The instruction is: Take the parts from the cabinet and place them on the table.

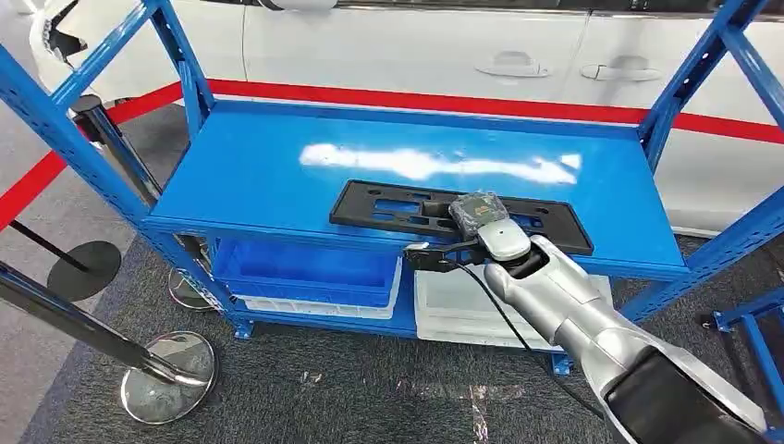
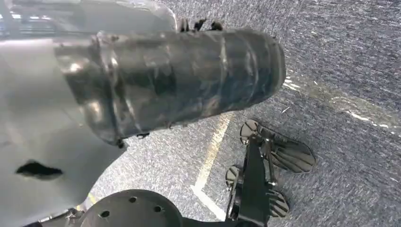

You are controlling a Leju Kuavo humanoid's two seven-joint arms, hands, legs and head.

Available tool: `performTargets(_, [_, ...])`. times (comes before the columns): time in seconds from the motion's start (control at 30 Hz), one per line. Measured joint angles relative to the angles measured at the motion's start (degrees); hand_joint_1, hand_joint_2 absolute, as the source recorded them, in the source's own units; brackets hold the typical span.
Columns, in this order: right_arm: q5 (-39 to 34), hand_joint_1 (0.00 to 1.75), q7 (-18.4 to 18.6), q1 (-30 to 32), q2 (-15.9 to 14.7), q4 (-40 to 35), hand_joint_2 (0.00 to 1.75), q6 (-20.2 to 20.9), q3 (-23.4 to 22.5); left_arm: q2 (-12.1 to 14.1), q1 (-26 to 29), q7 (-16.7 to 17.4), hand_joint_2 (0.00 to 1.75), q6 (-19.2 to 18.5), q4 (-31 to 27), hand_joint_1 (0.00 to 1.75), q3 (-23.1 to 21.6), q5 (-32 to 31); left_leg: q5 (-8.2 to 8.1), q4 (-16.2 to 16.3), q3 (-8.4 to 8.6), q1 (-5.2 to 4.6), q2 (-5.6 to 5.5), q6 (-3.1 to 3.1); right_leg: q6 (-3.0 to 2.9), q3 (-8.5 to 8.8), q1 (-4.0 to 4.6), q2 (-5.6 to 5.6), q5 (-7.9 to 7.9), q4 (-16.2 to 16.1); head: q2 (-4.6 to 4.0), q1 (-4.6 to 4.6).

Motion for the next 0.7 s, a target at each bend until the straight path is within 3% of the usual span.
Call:
performTargets(0.33, [0.0,1.27,0.0,0.0,0.0,0.0,1.75,0.0,0.0,0.0,0.0,0.0,0.0,0.0,0.0,0.0,-0.02,0.0,0.0,0.0,0.0,0.0,0.0,0.0,0.0,0.0,0.0,0.0,0.0,0.0,0.0,0.0])
performTargets(0.37, [0.0,1.62,0.0,0.0,0.0,0.0,1.75,-0.02,0.0,0.0,0.0,0.0,1.75,0.0,0.0,0.0,0.0,0.0,0.0,0.0,0.0,0.0,0.0,0.0,0.0,0.0,0.0,0.0,0.0,0.0,0.0,0.0])
performTargets(0.5, [1.71,1.59,-1.18,-0.55,0.26,-0.48,1.75,-2.04,0.04,0.0,0.11,-0.75,1.75,-0.22,0.0,0.0,0.0,-0.11,0.11,0.0,-0.1,-0.01,-0.04,0.09,0.05,0.11,-0.01,-0.01,0.05,0.06,0.0,0.02])
performTargets(0.53, [2.08,1.59,-1.49,-1.87,0.28,-3.71,1.75,-0.85,0.42,-0.02,0.2,-1.59,1.75,-0.37,0.0,0.0,0.0,-0.31,0.12,0.01,-0.3,-0.03,-0.02,0.08,0.05,-0.11,-0.04,0.03,0.07,0.17,0.0,0.09])
performTargets(0.63, [0.0,1.62,-0.65,-10.88,1.47,-15.38,1.75,8.36,0.55,-0.04,0.18,-2.49,1.75,-0.39,0.0,0.0,-0.02,-0.68,0.27,-0.01,-0.6,-0.26,0.48,0.07,0.04,-1.05,-0.33,0.64,0.28,0.33,0.0,-0.07])
performTargets(0.7, [-0.11,1.61,-0.33,-14.71,1.66,-20.95,1.75,9.07,0.57,-0.07,-0.05,-2.69,1.75,-0.48,0.0,0.0,-0.02,-0.7,0.29,-0.07,-0.39,-0.14,0.16,0.09,0.1,-0.71,-0.25,0.25,0.1,0.23,0.0,0.02])
